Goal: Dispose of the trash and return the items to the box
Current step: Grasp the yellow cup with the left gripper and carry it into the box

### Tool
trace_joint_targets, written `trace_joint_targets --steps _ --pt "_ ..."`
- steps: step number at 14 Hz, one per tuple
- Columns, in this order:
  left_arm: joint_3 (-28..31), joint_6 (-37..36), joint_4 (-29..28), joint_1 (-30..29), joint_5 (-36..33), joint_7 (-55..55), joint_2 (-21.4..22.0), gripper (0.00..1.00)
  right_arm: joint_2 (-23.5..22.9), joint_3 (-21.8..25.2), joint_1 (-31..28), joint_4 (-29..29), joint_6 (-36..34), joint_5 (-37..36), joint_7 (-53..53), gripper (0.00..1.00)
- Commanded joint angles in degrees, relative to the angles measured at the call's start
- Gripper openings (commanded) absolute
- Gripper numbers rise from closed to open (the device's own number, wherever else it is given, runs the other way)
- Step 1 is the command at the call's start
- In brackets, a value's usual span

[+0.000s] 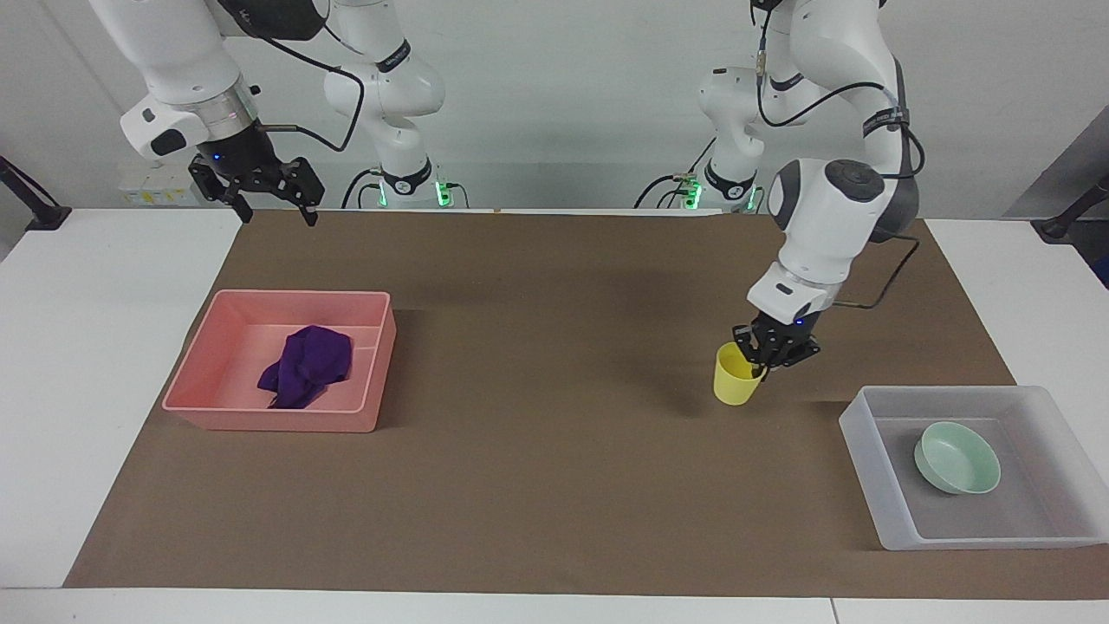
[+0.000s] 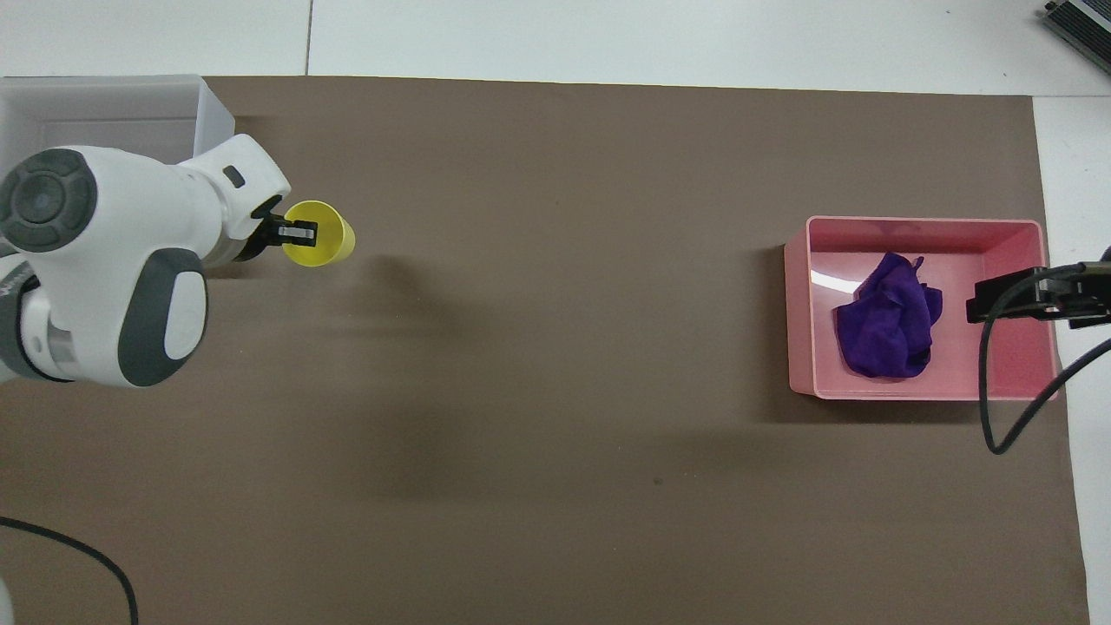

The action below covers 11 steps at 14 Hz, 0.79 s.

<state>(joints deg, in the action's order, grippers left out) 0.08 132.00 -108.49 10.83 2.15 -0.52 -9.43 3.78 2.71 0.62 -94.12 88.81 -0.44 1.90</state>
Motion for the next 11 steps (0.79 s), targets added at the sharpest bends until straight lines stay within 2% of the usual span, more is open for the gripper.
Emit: trace_joint_targets --steps 1,5,8,11 --pt "-0.4 -3.1 5.8 -4.9 -0.3 -4.1 -2.4 0.0 2.5 -0.3 -0.1 -4.1 2.7 -1.8 -1.4 1.0" --pt "-0.4 -8.9 17.8 -12.0 -0.7 -6.7 -6.9 0.0 2.5 -0.2 -0.3 -4.0 1.7 -0.7 -1.1 1.0" --pt "-0.4 -9.6 21.4 -15.0 -0.7 -7.3 -8.9 0.0 2.5 -0.2 -0.4 -3.7 1.9 -0.8 -1.3 1.0" --pt "-0.9 -11.1 29.4 -19.0 -0.7 -8.4 -14.2 0.0 2.5 -0.2 -0.4 -3.8 1.7 -0.7 -1.4 1.0"
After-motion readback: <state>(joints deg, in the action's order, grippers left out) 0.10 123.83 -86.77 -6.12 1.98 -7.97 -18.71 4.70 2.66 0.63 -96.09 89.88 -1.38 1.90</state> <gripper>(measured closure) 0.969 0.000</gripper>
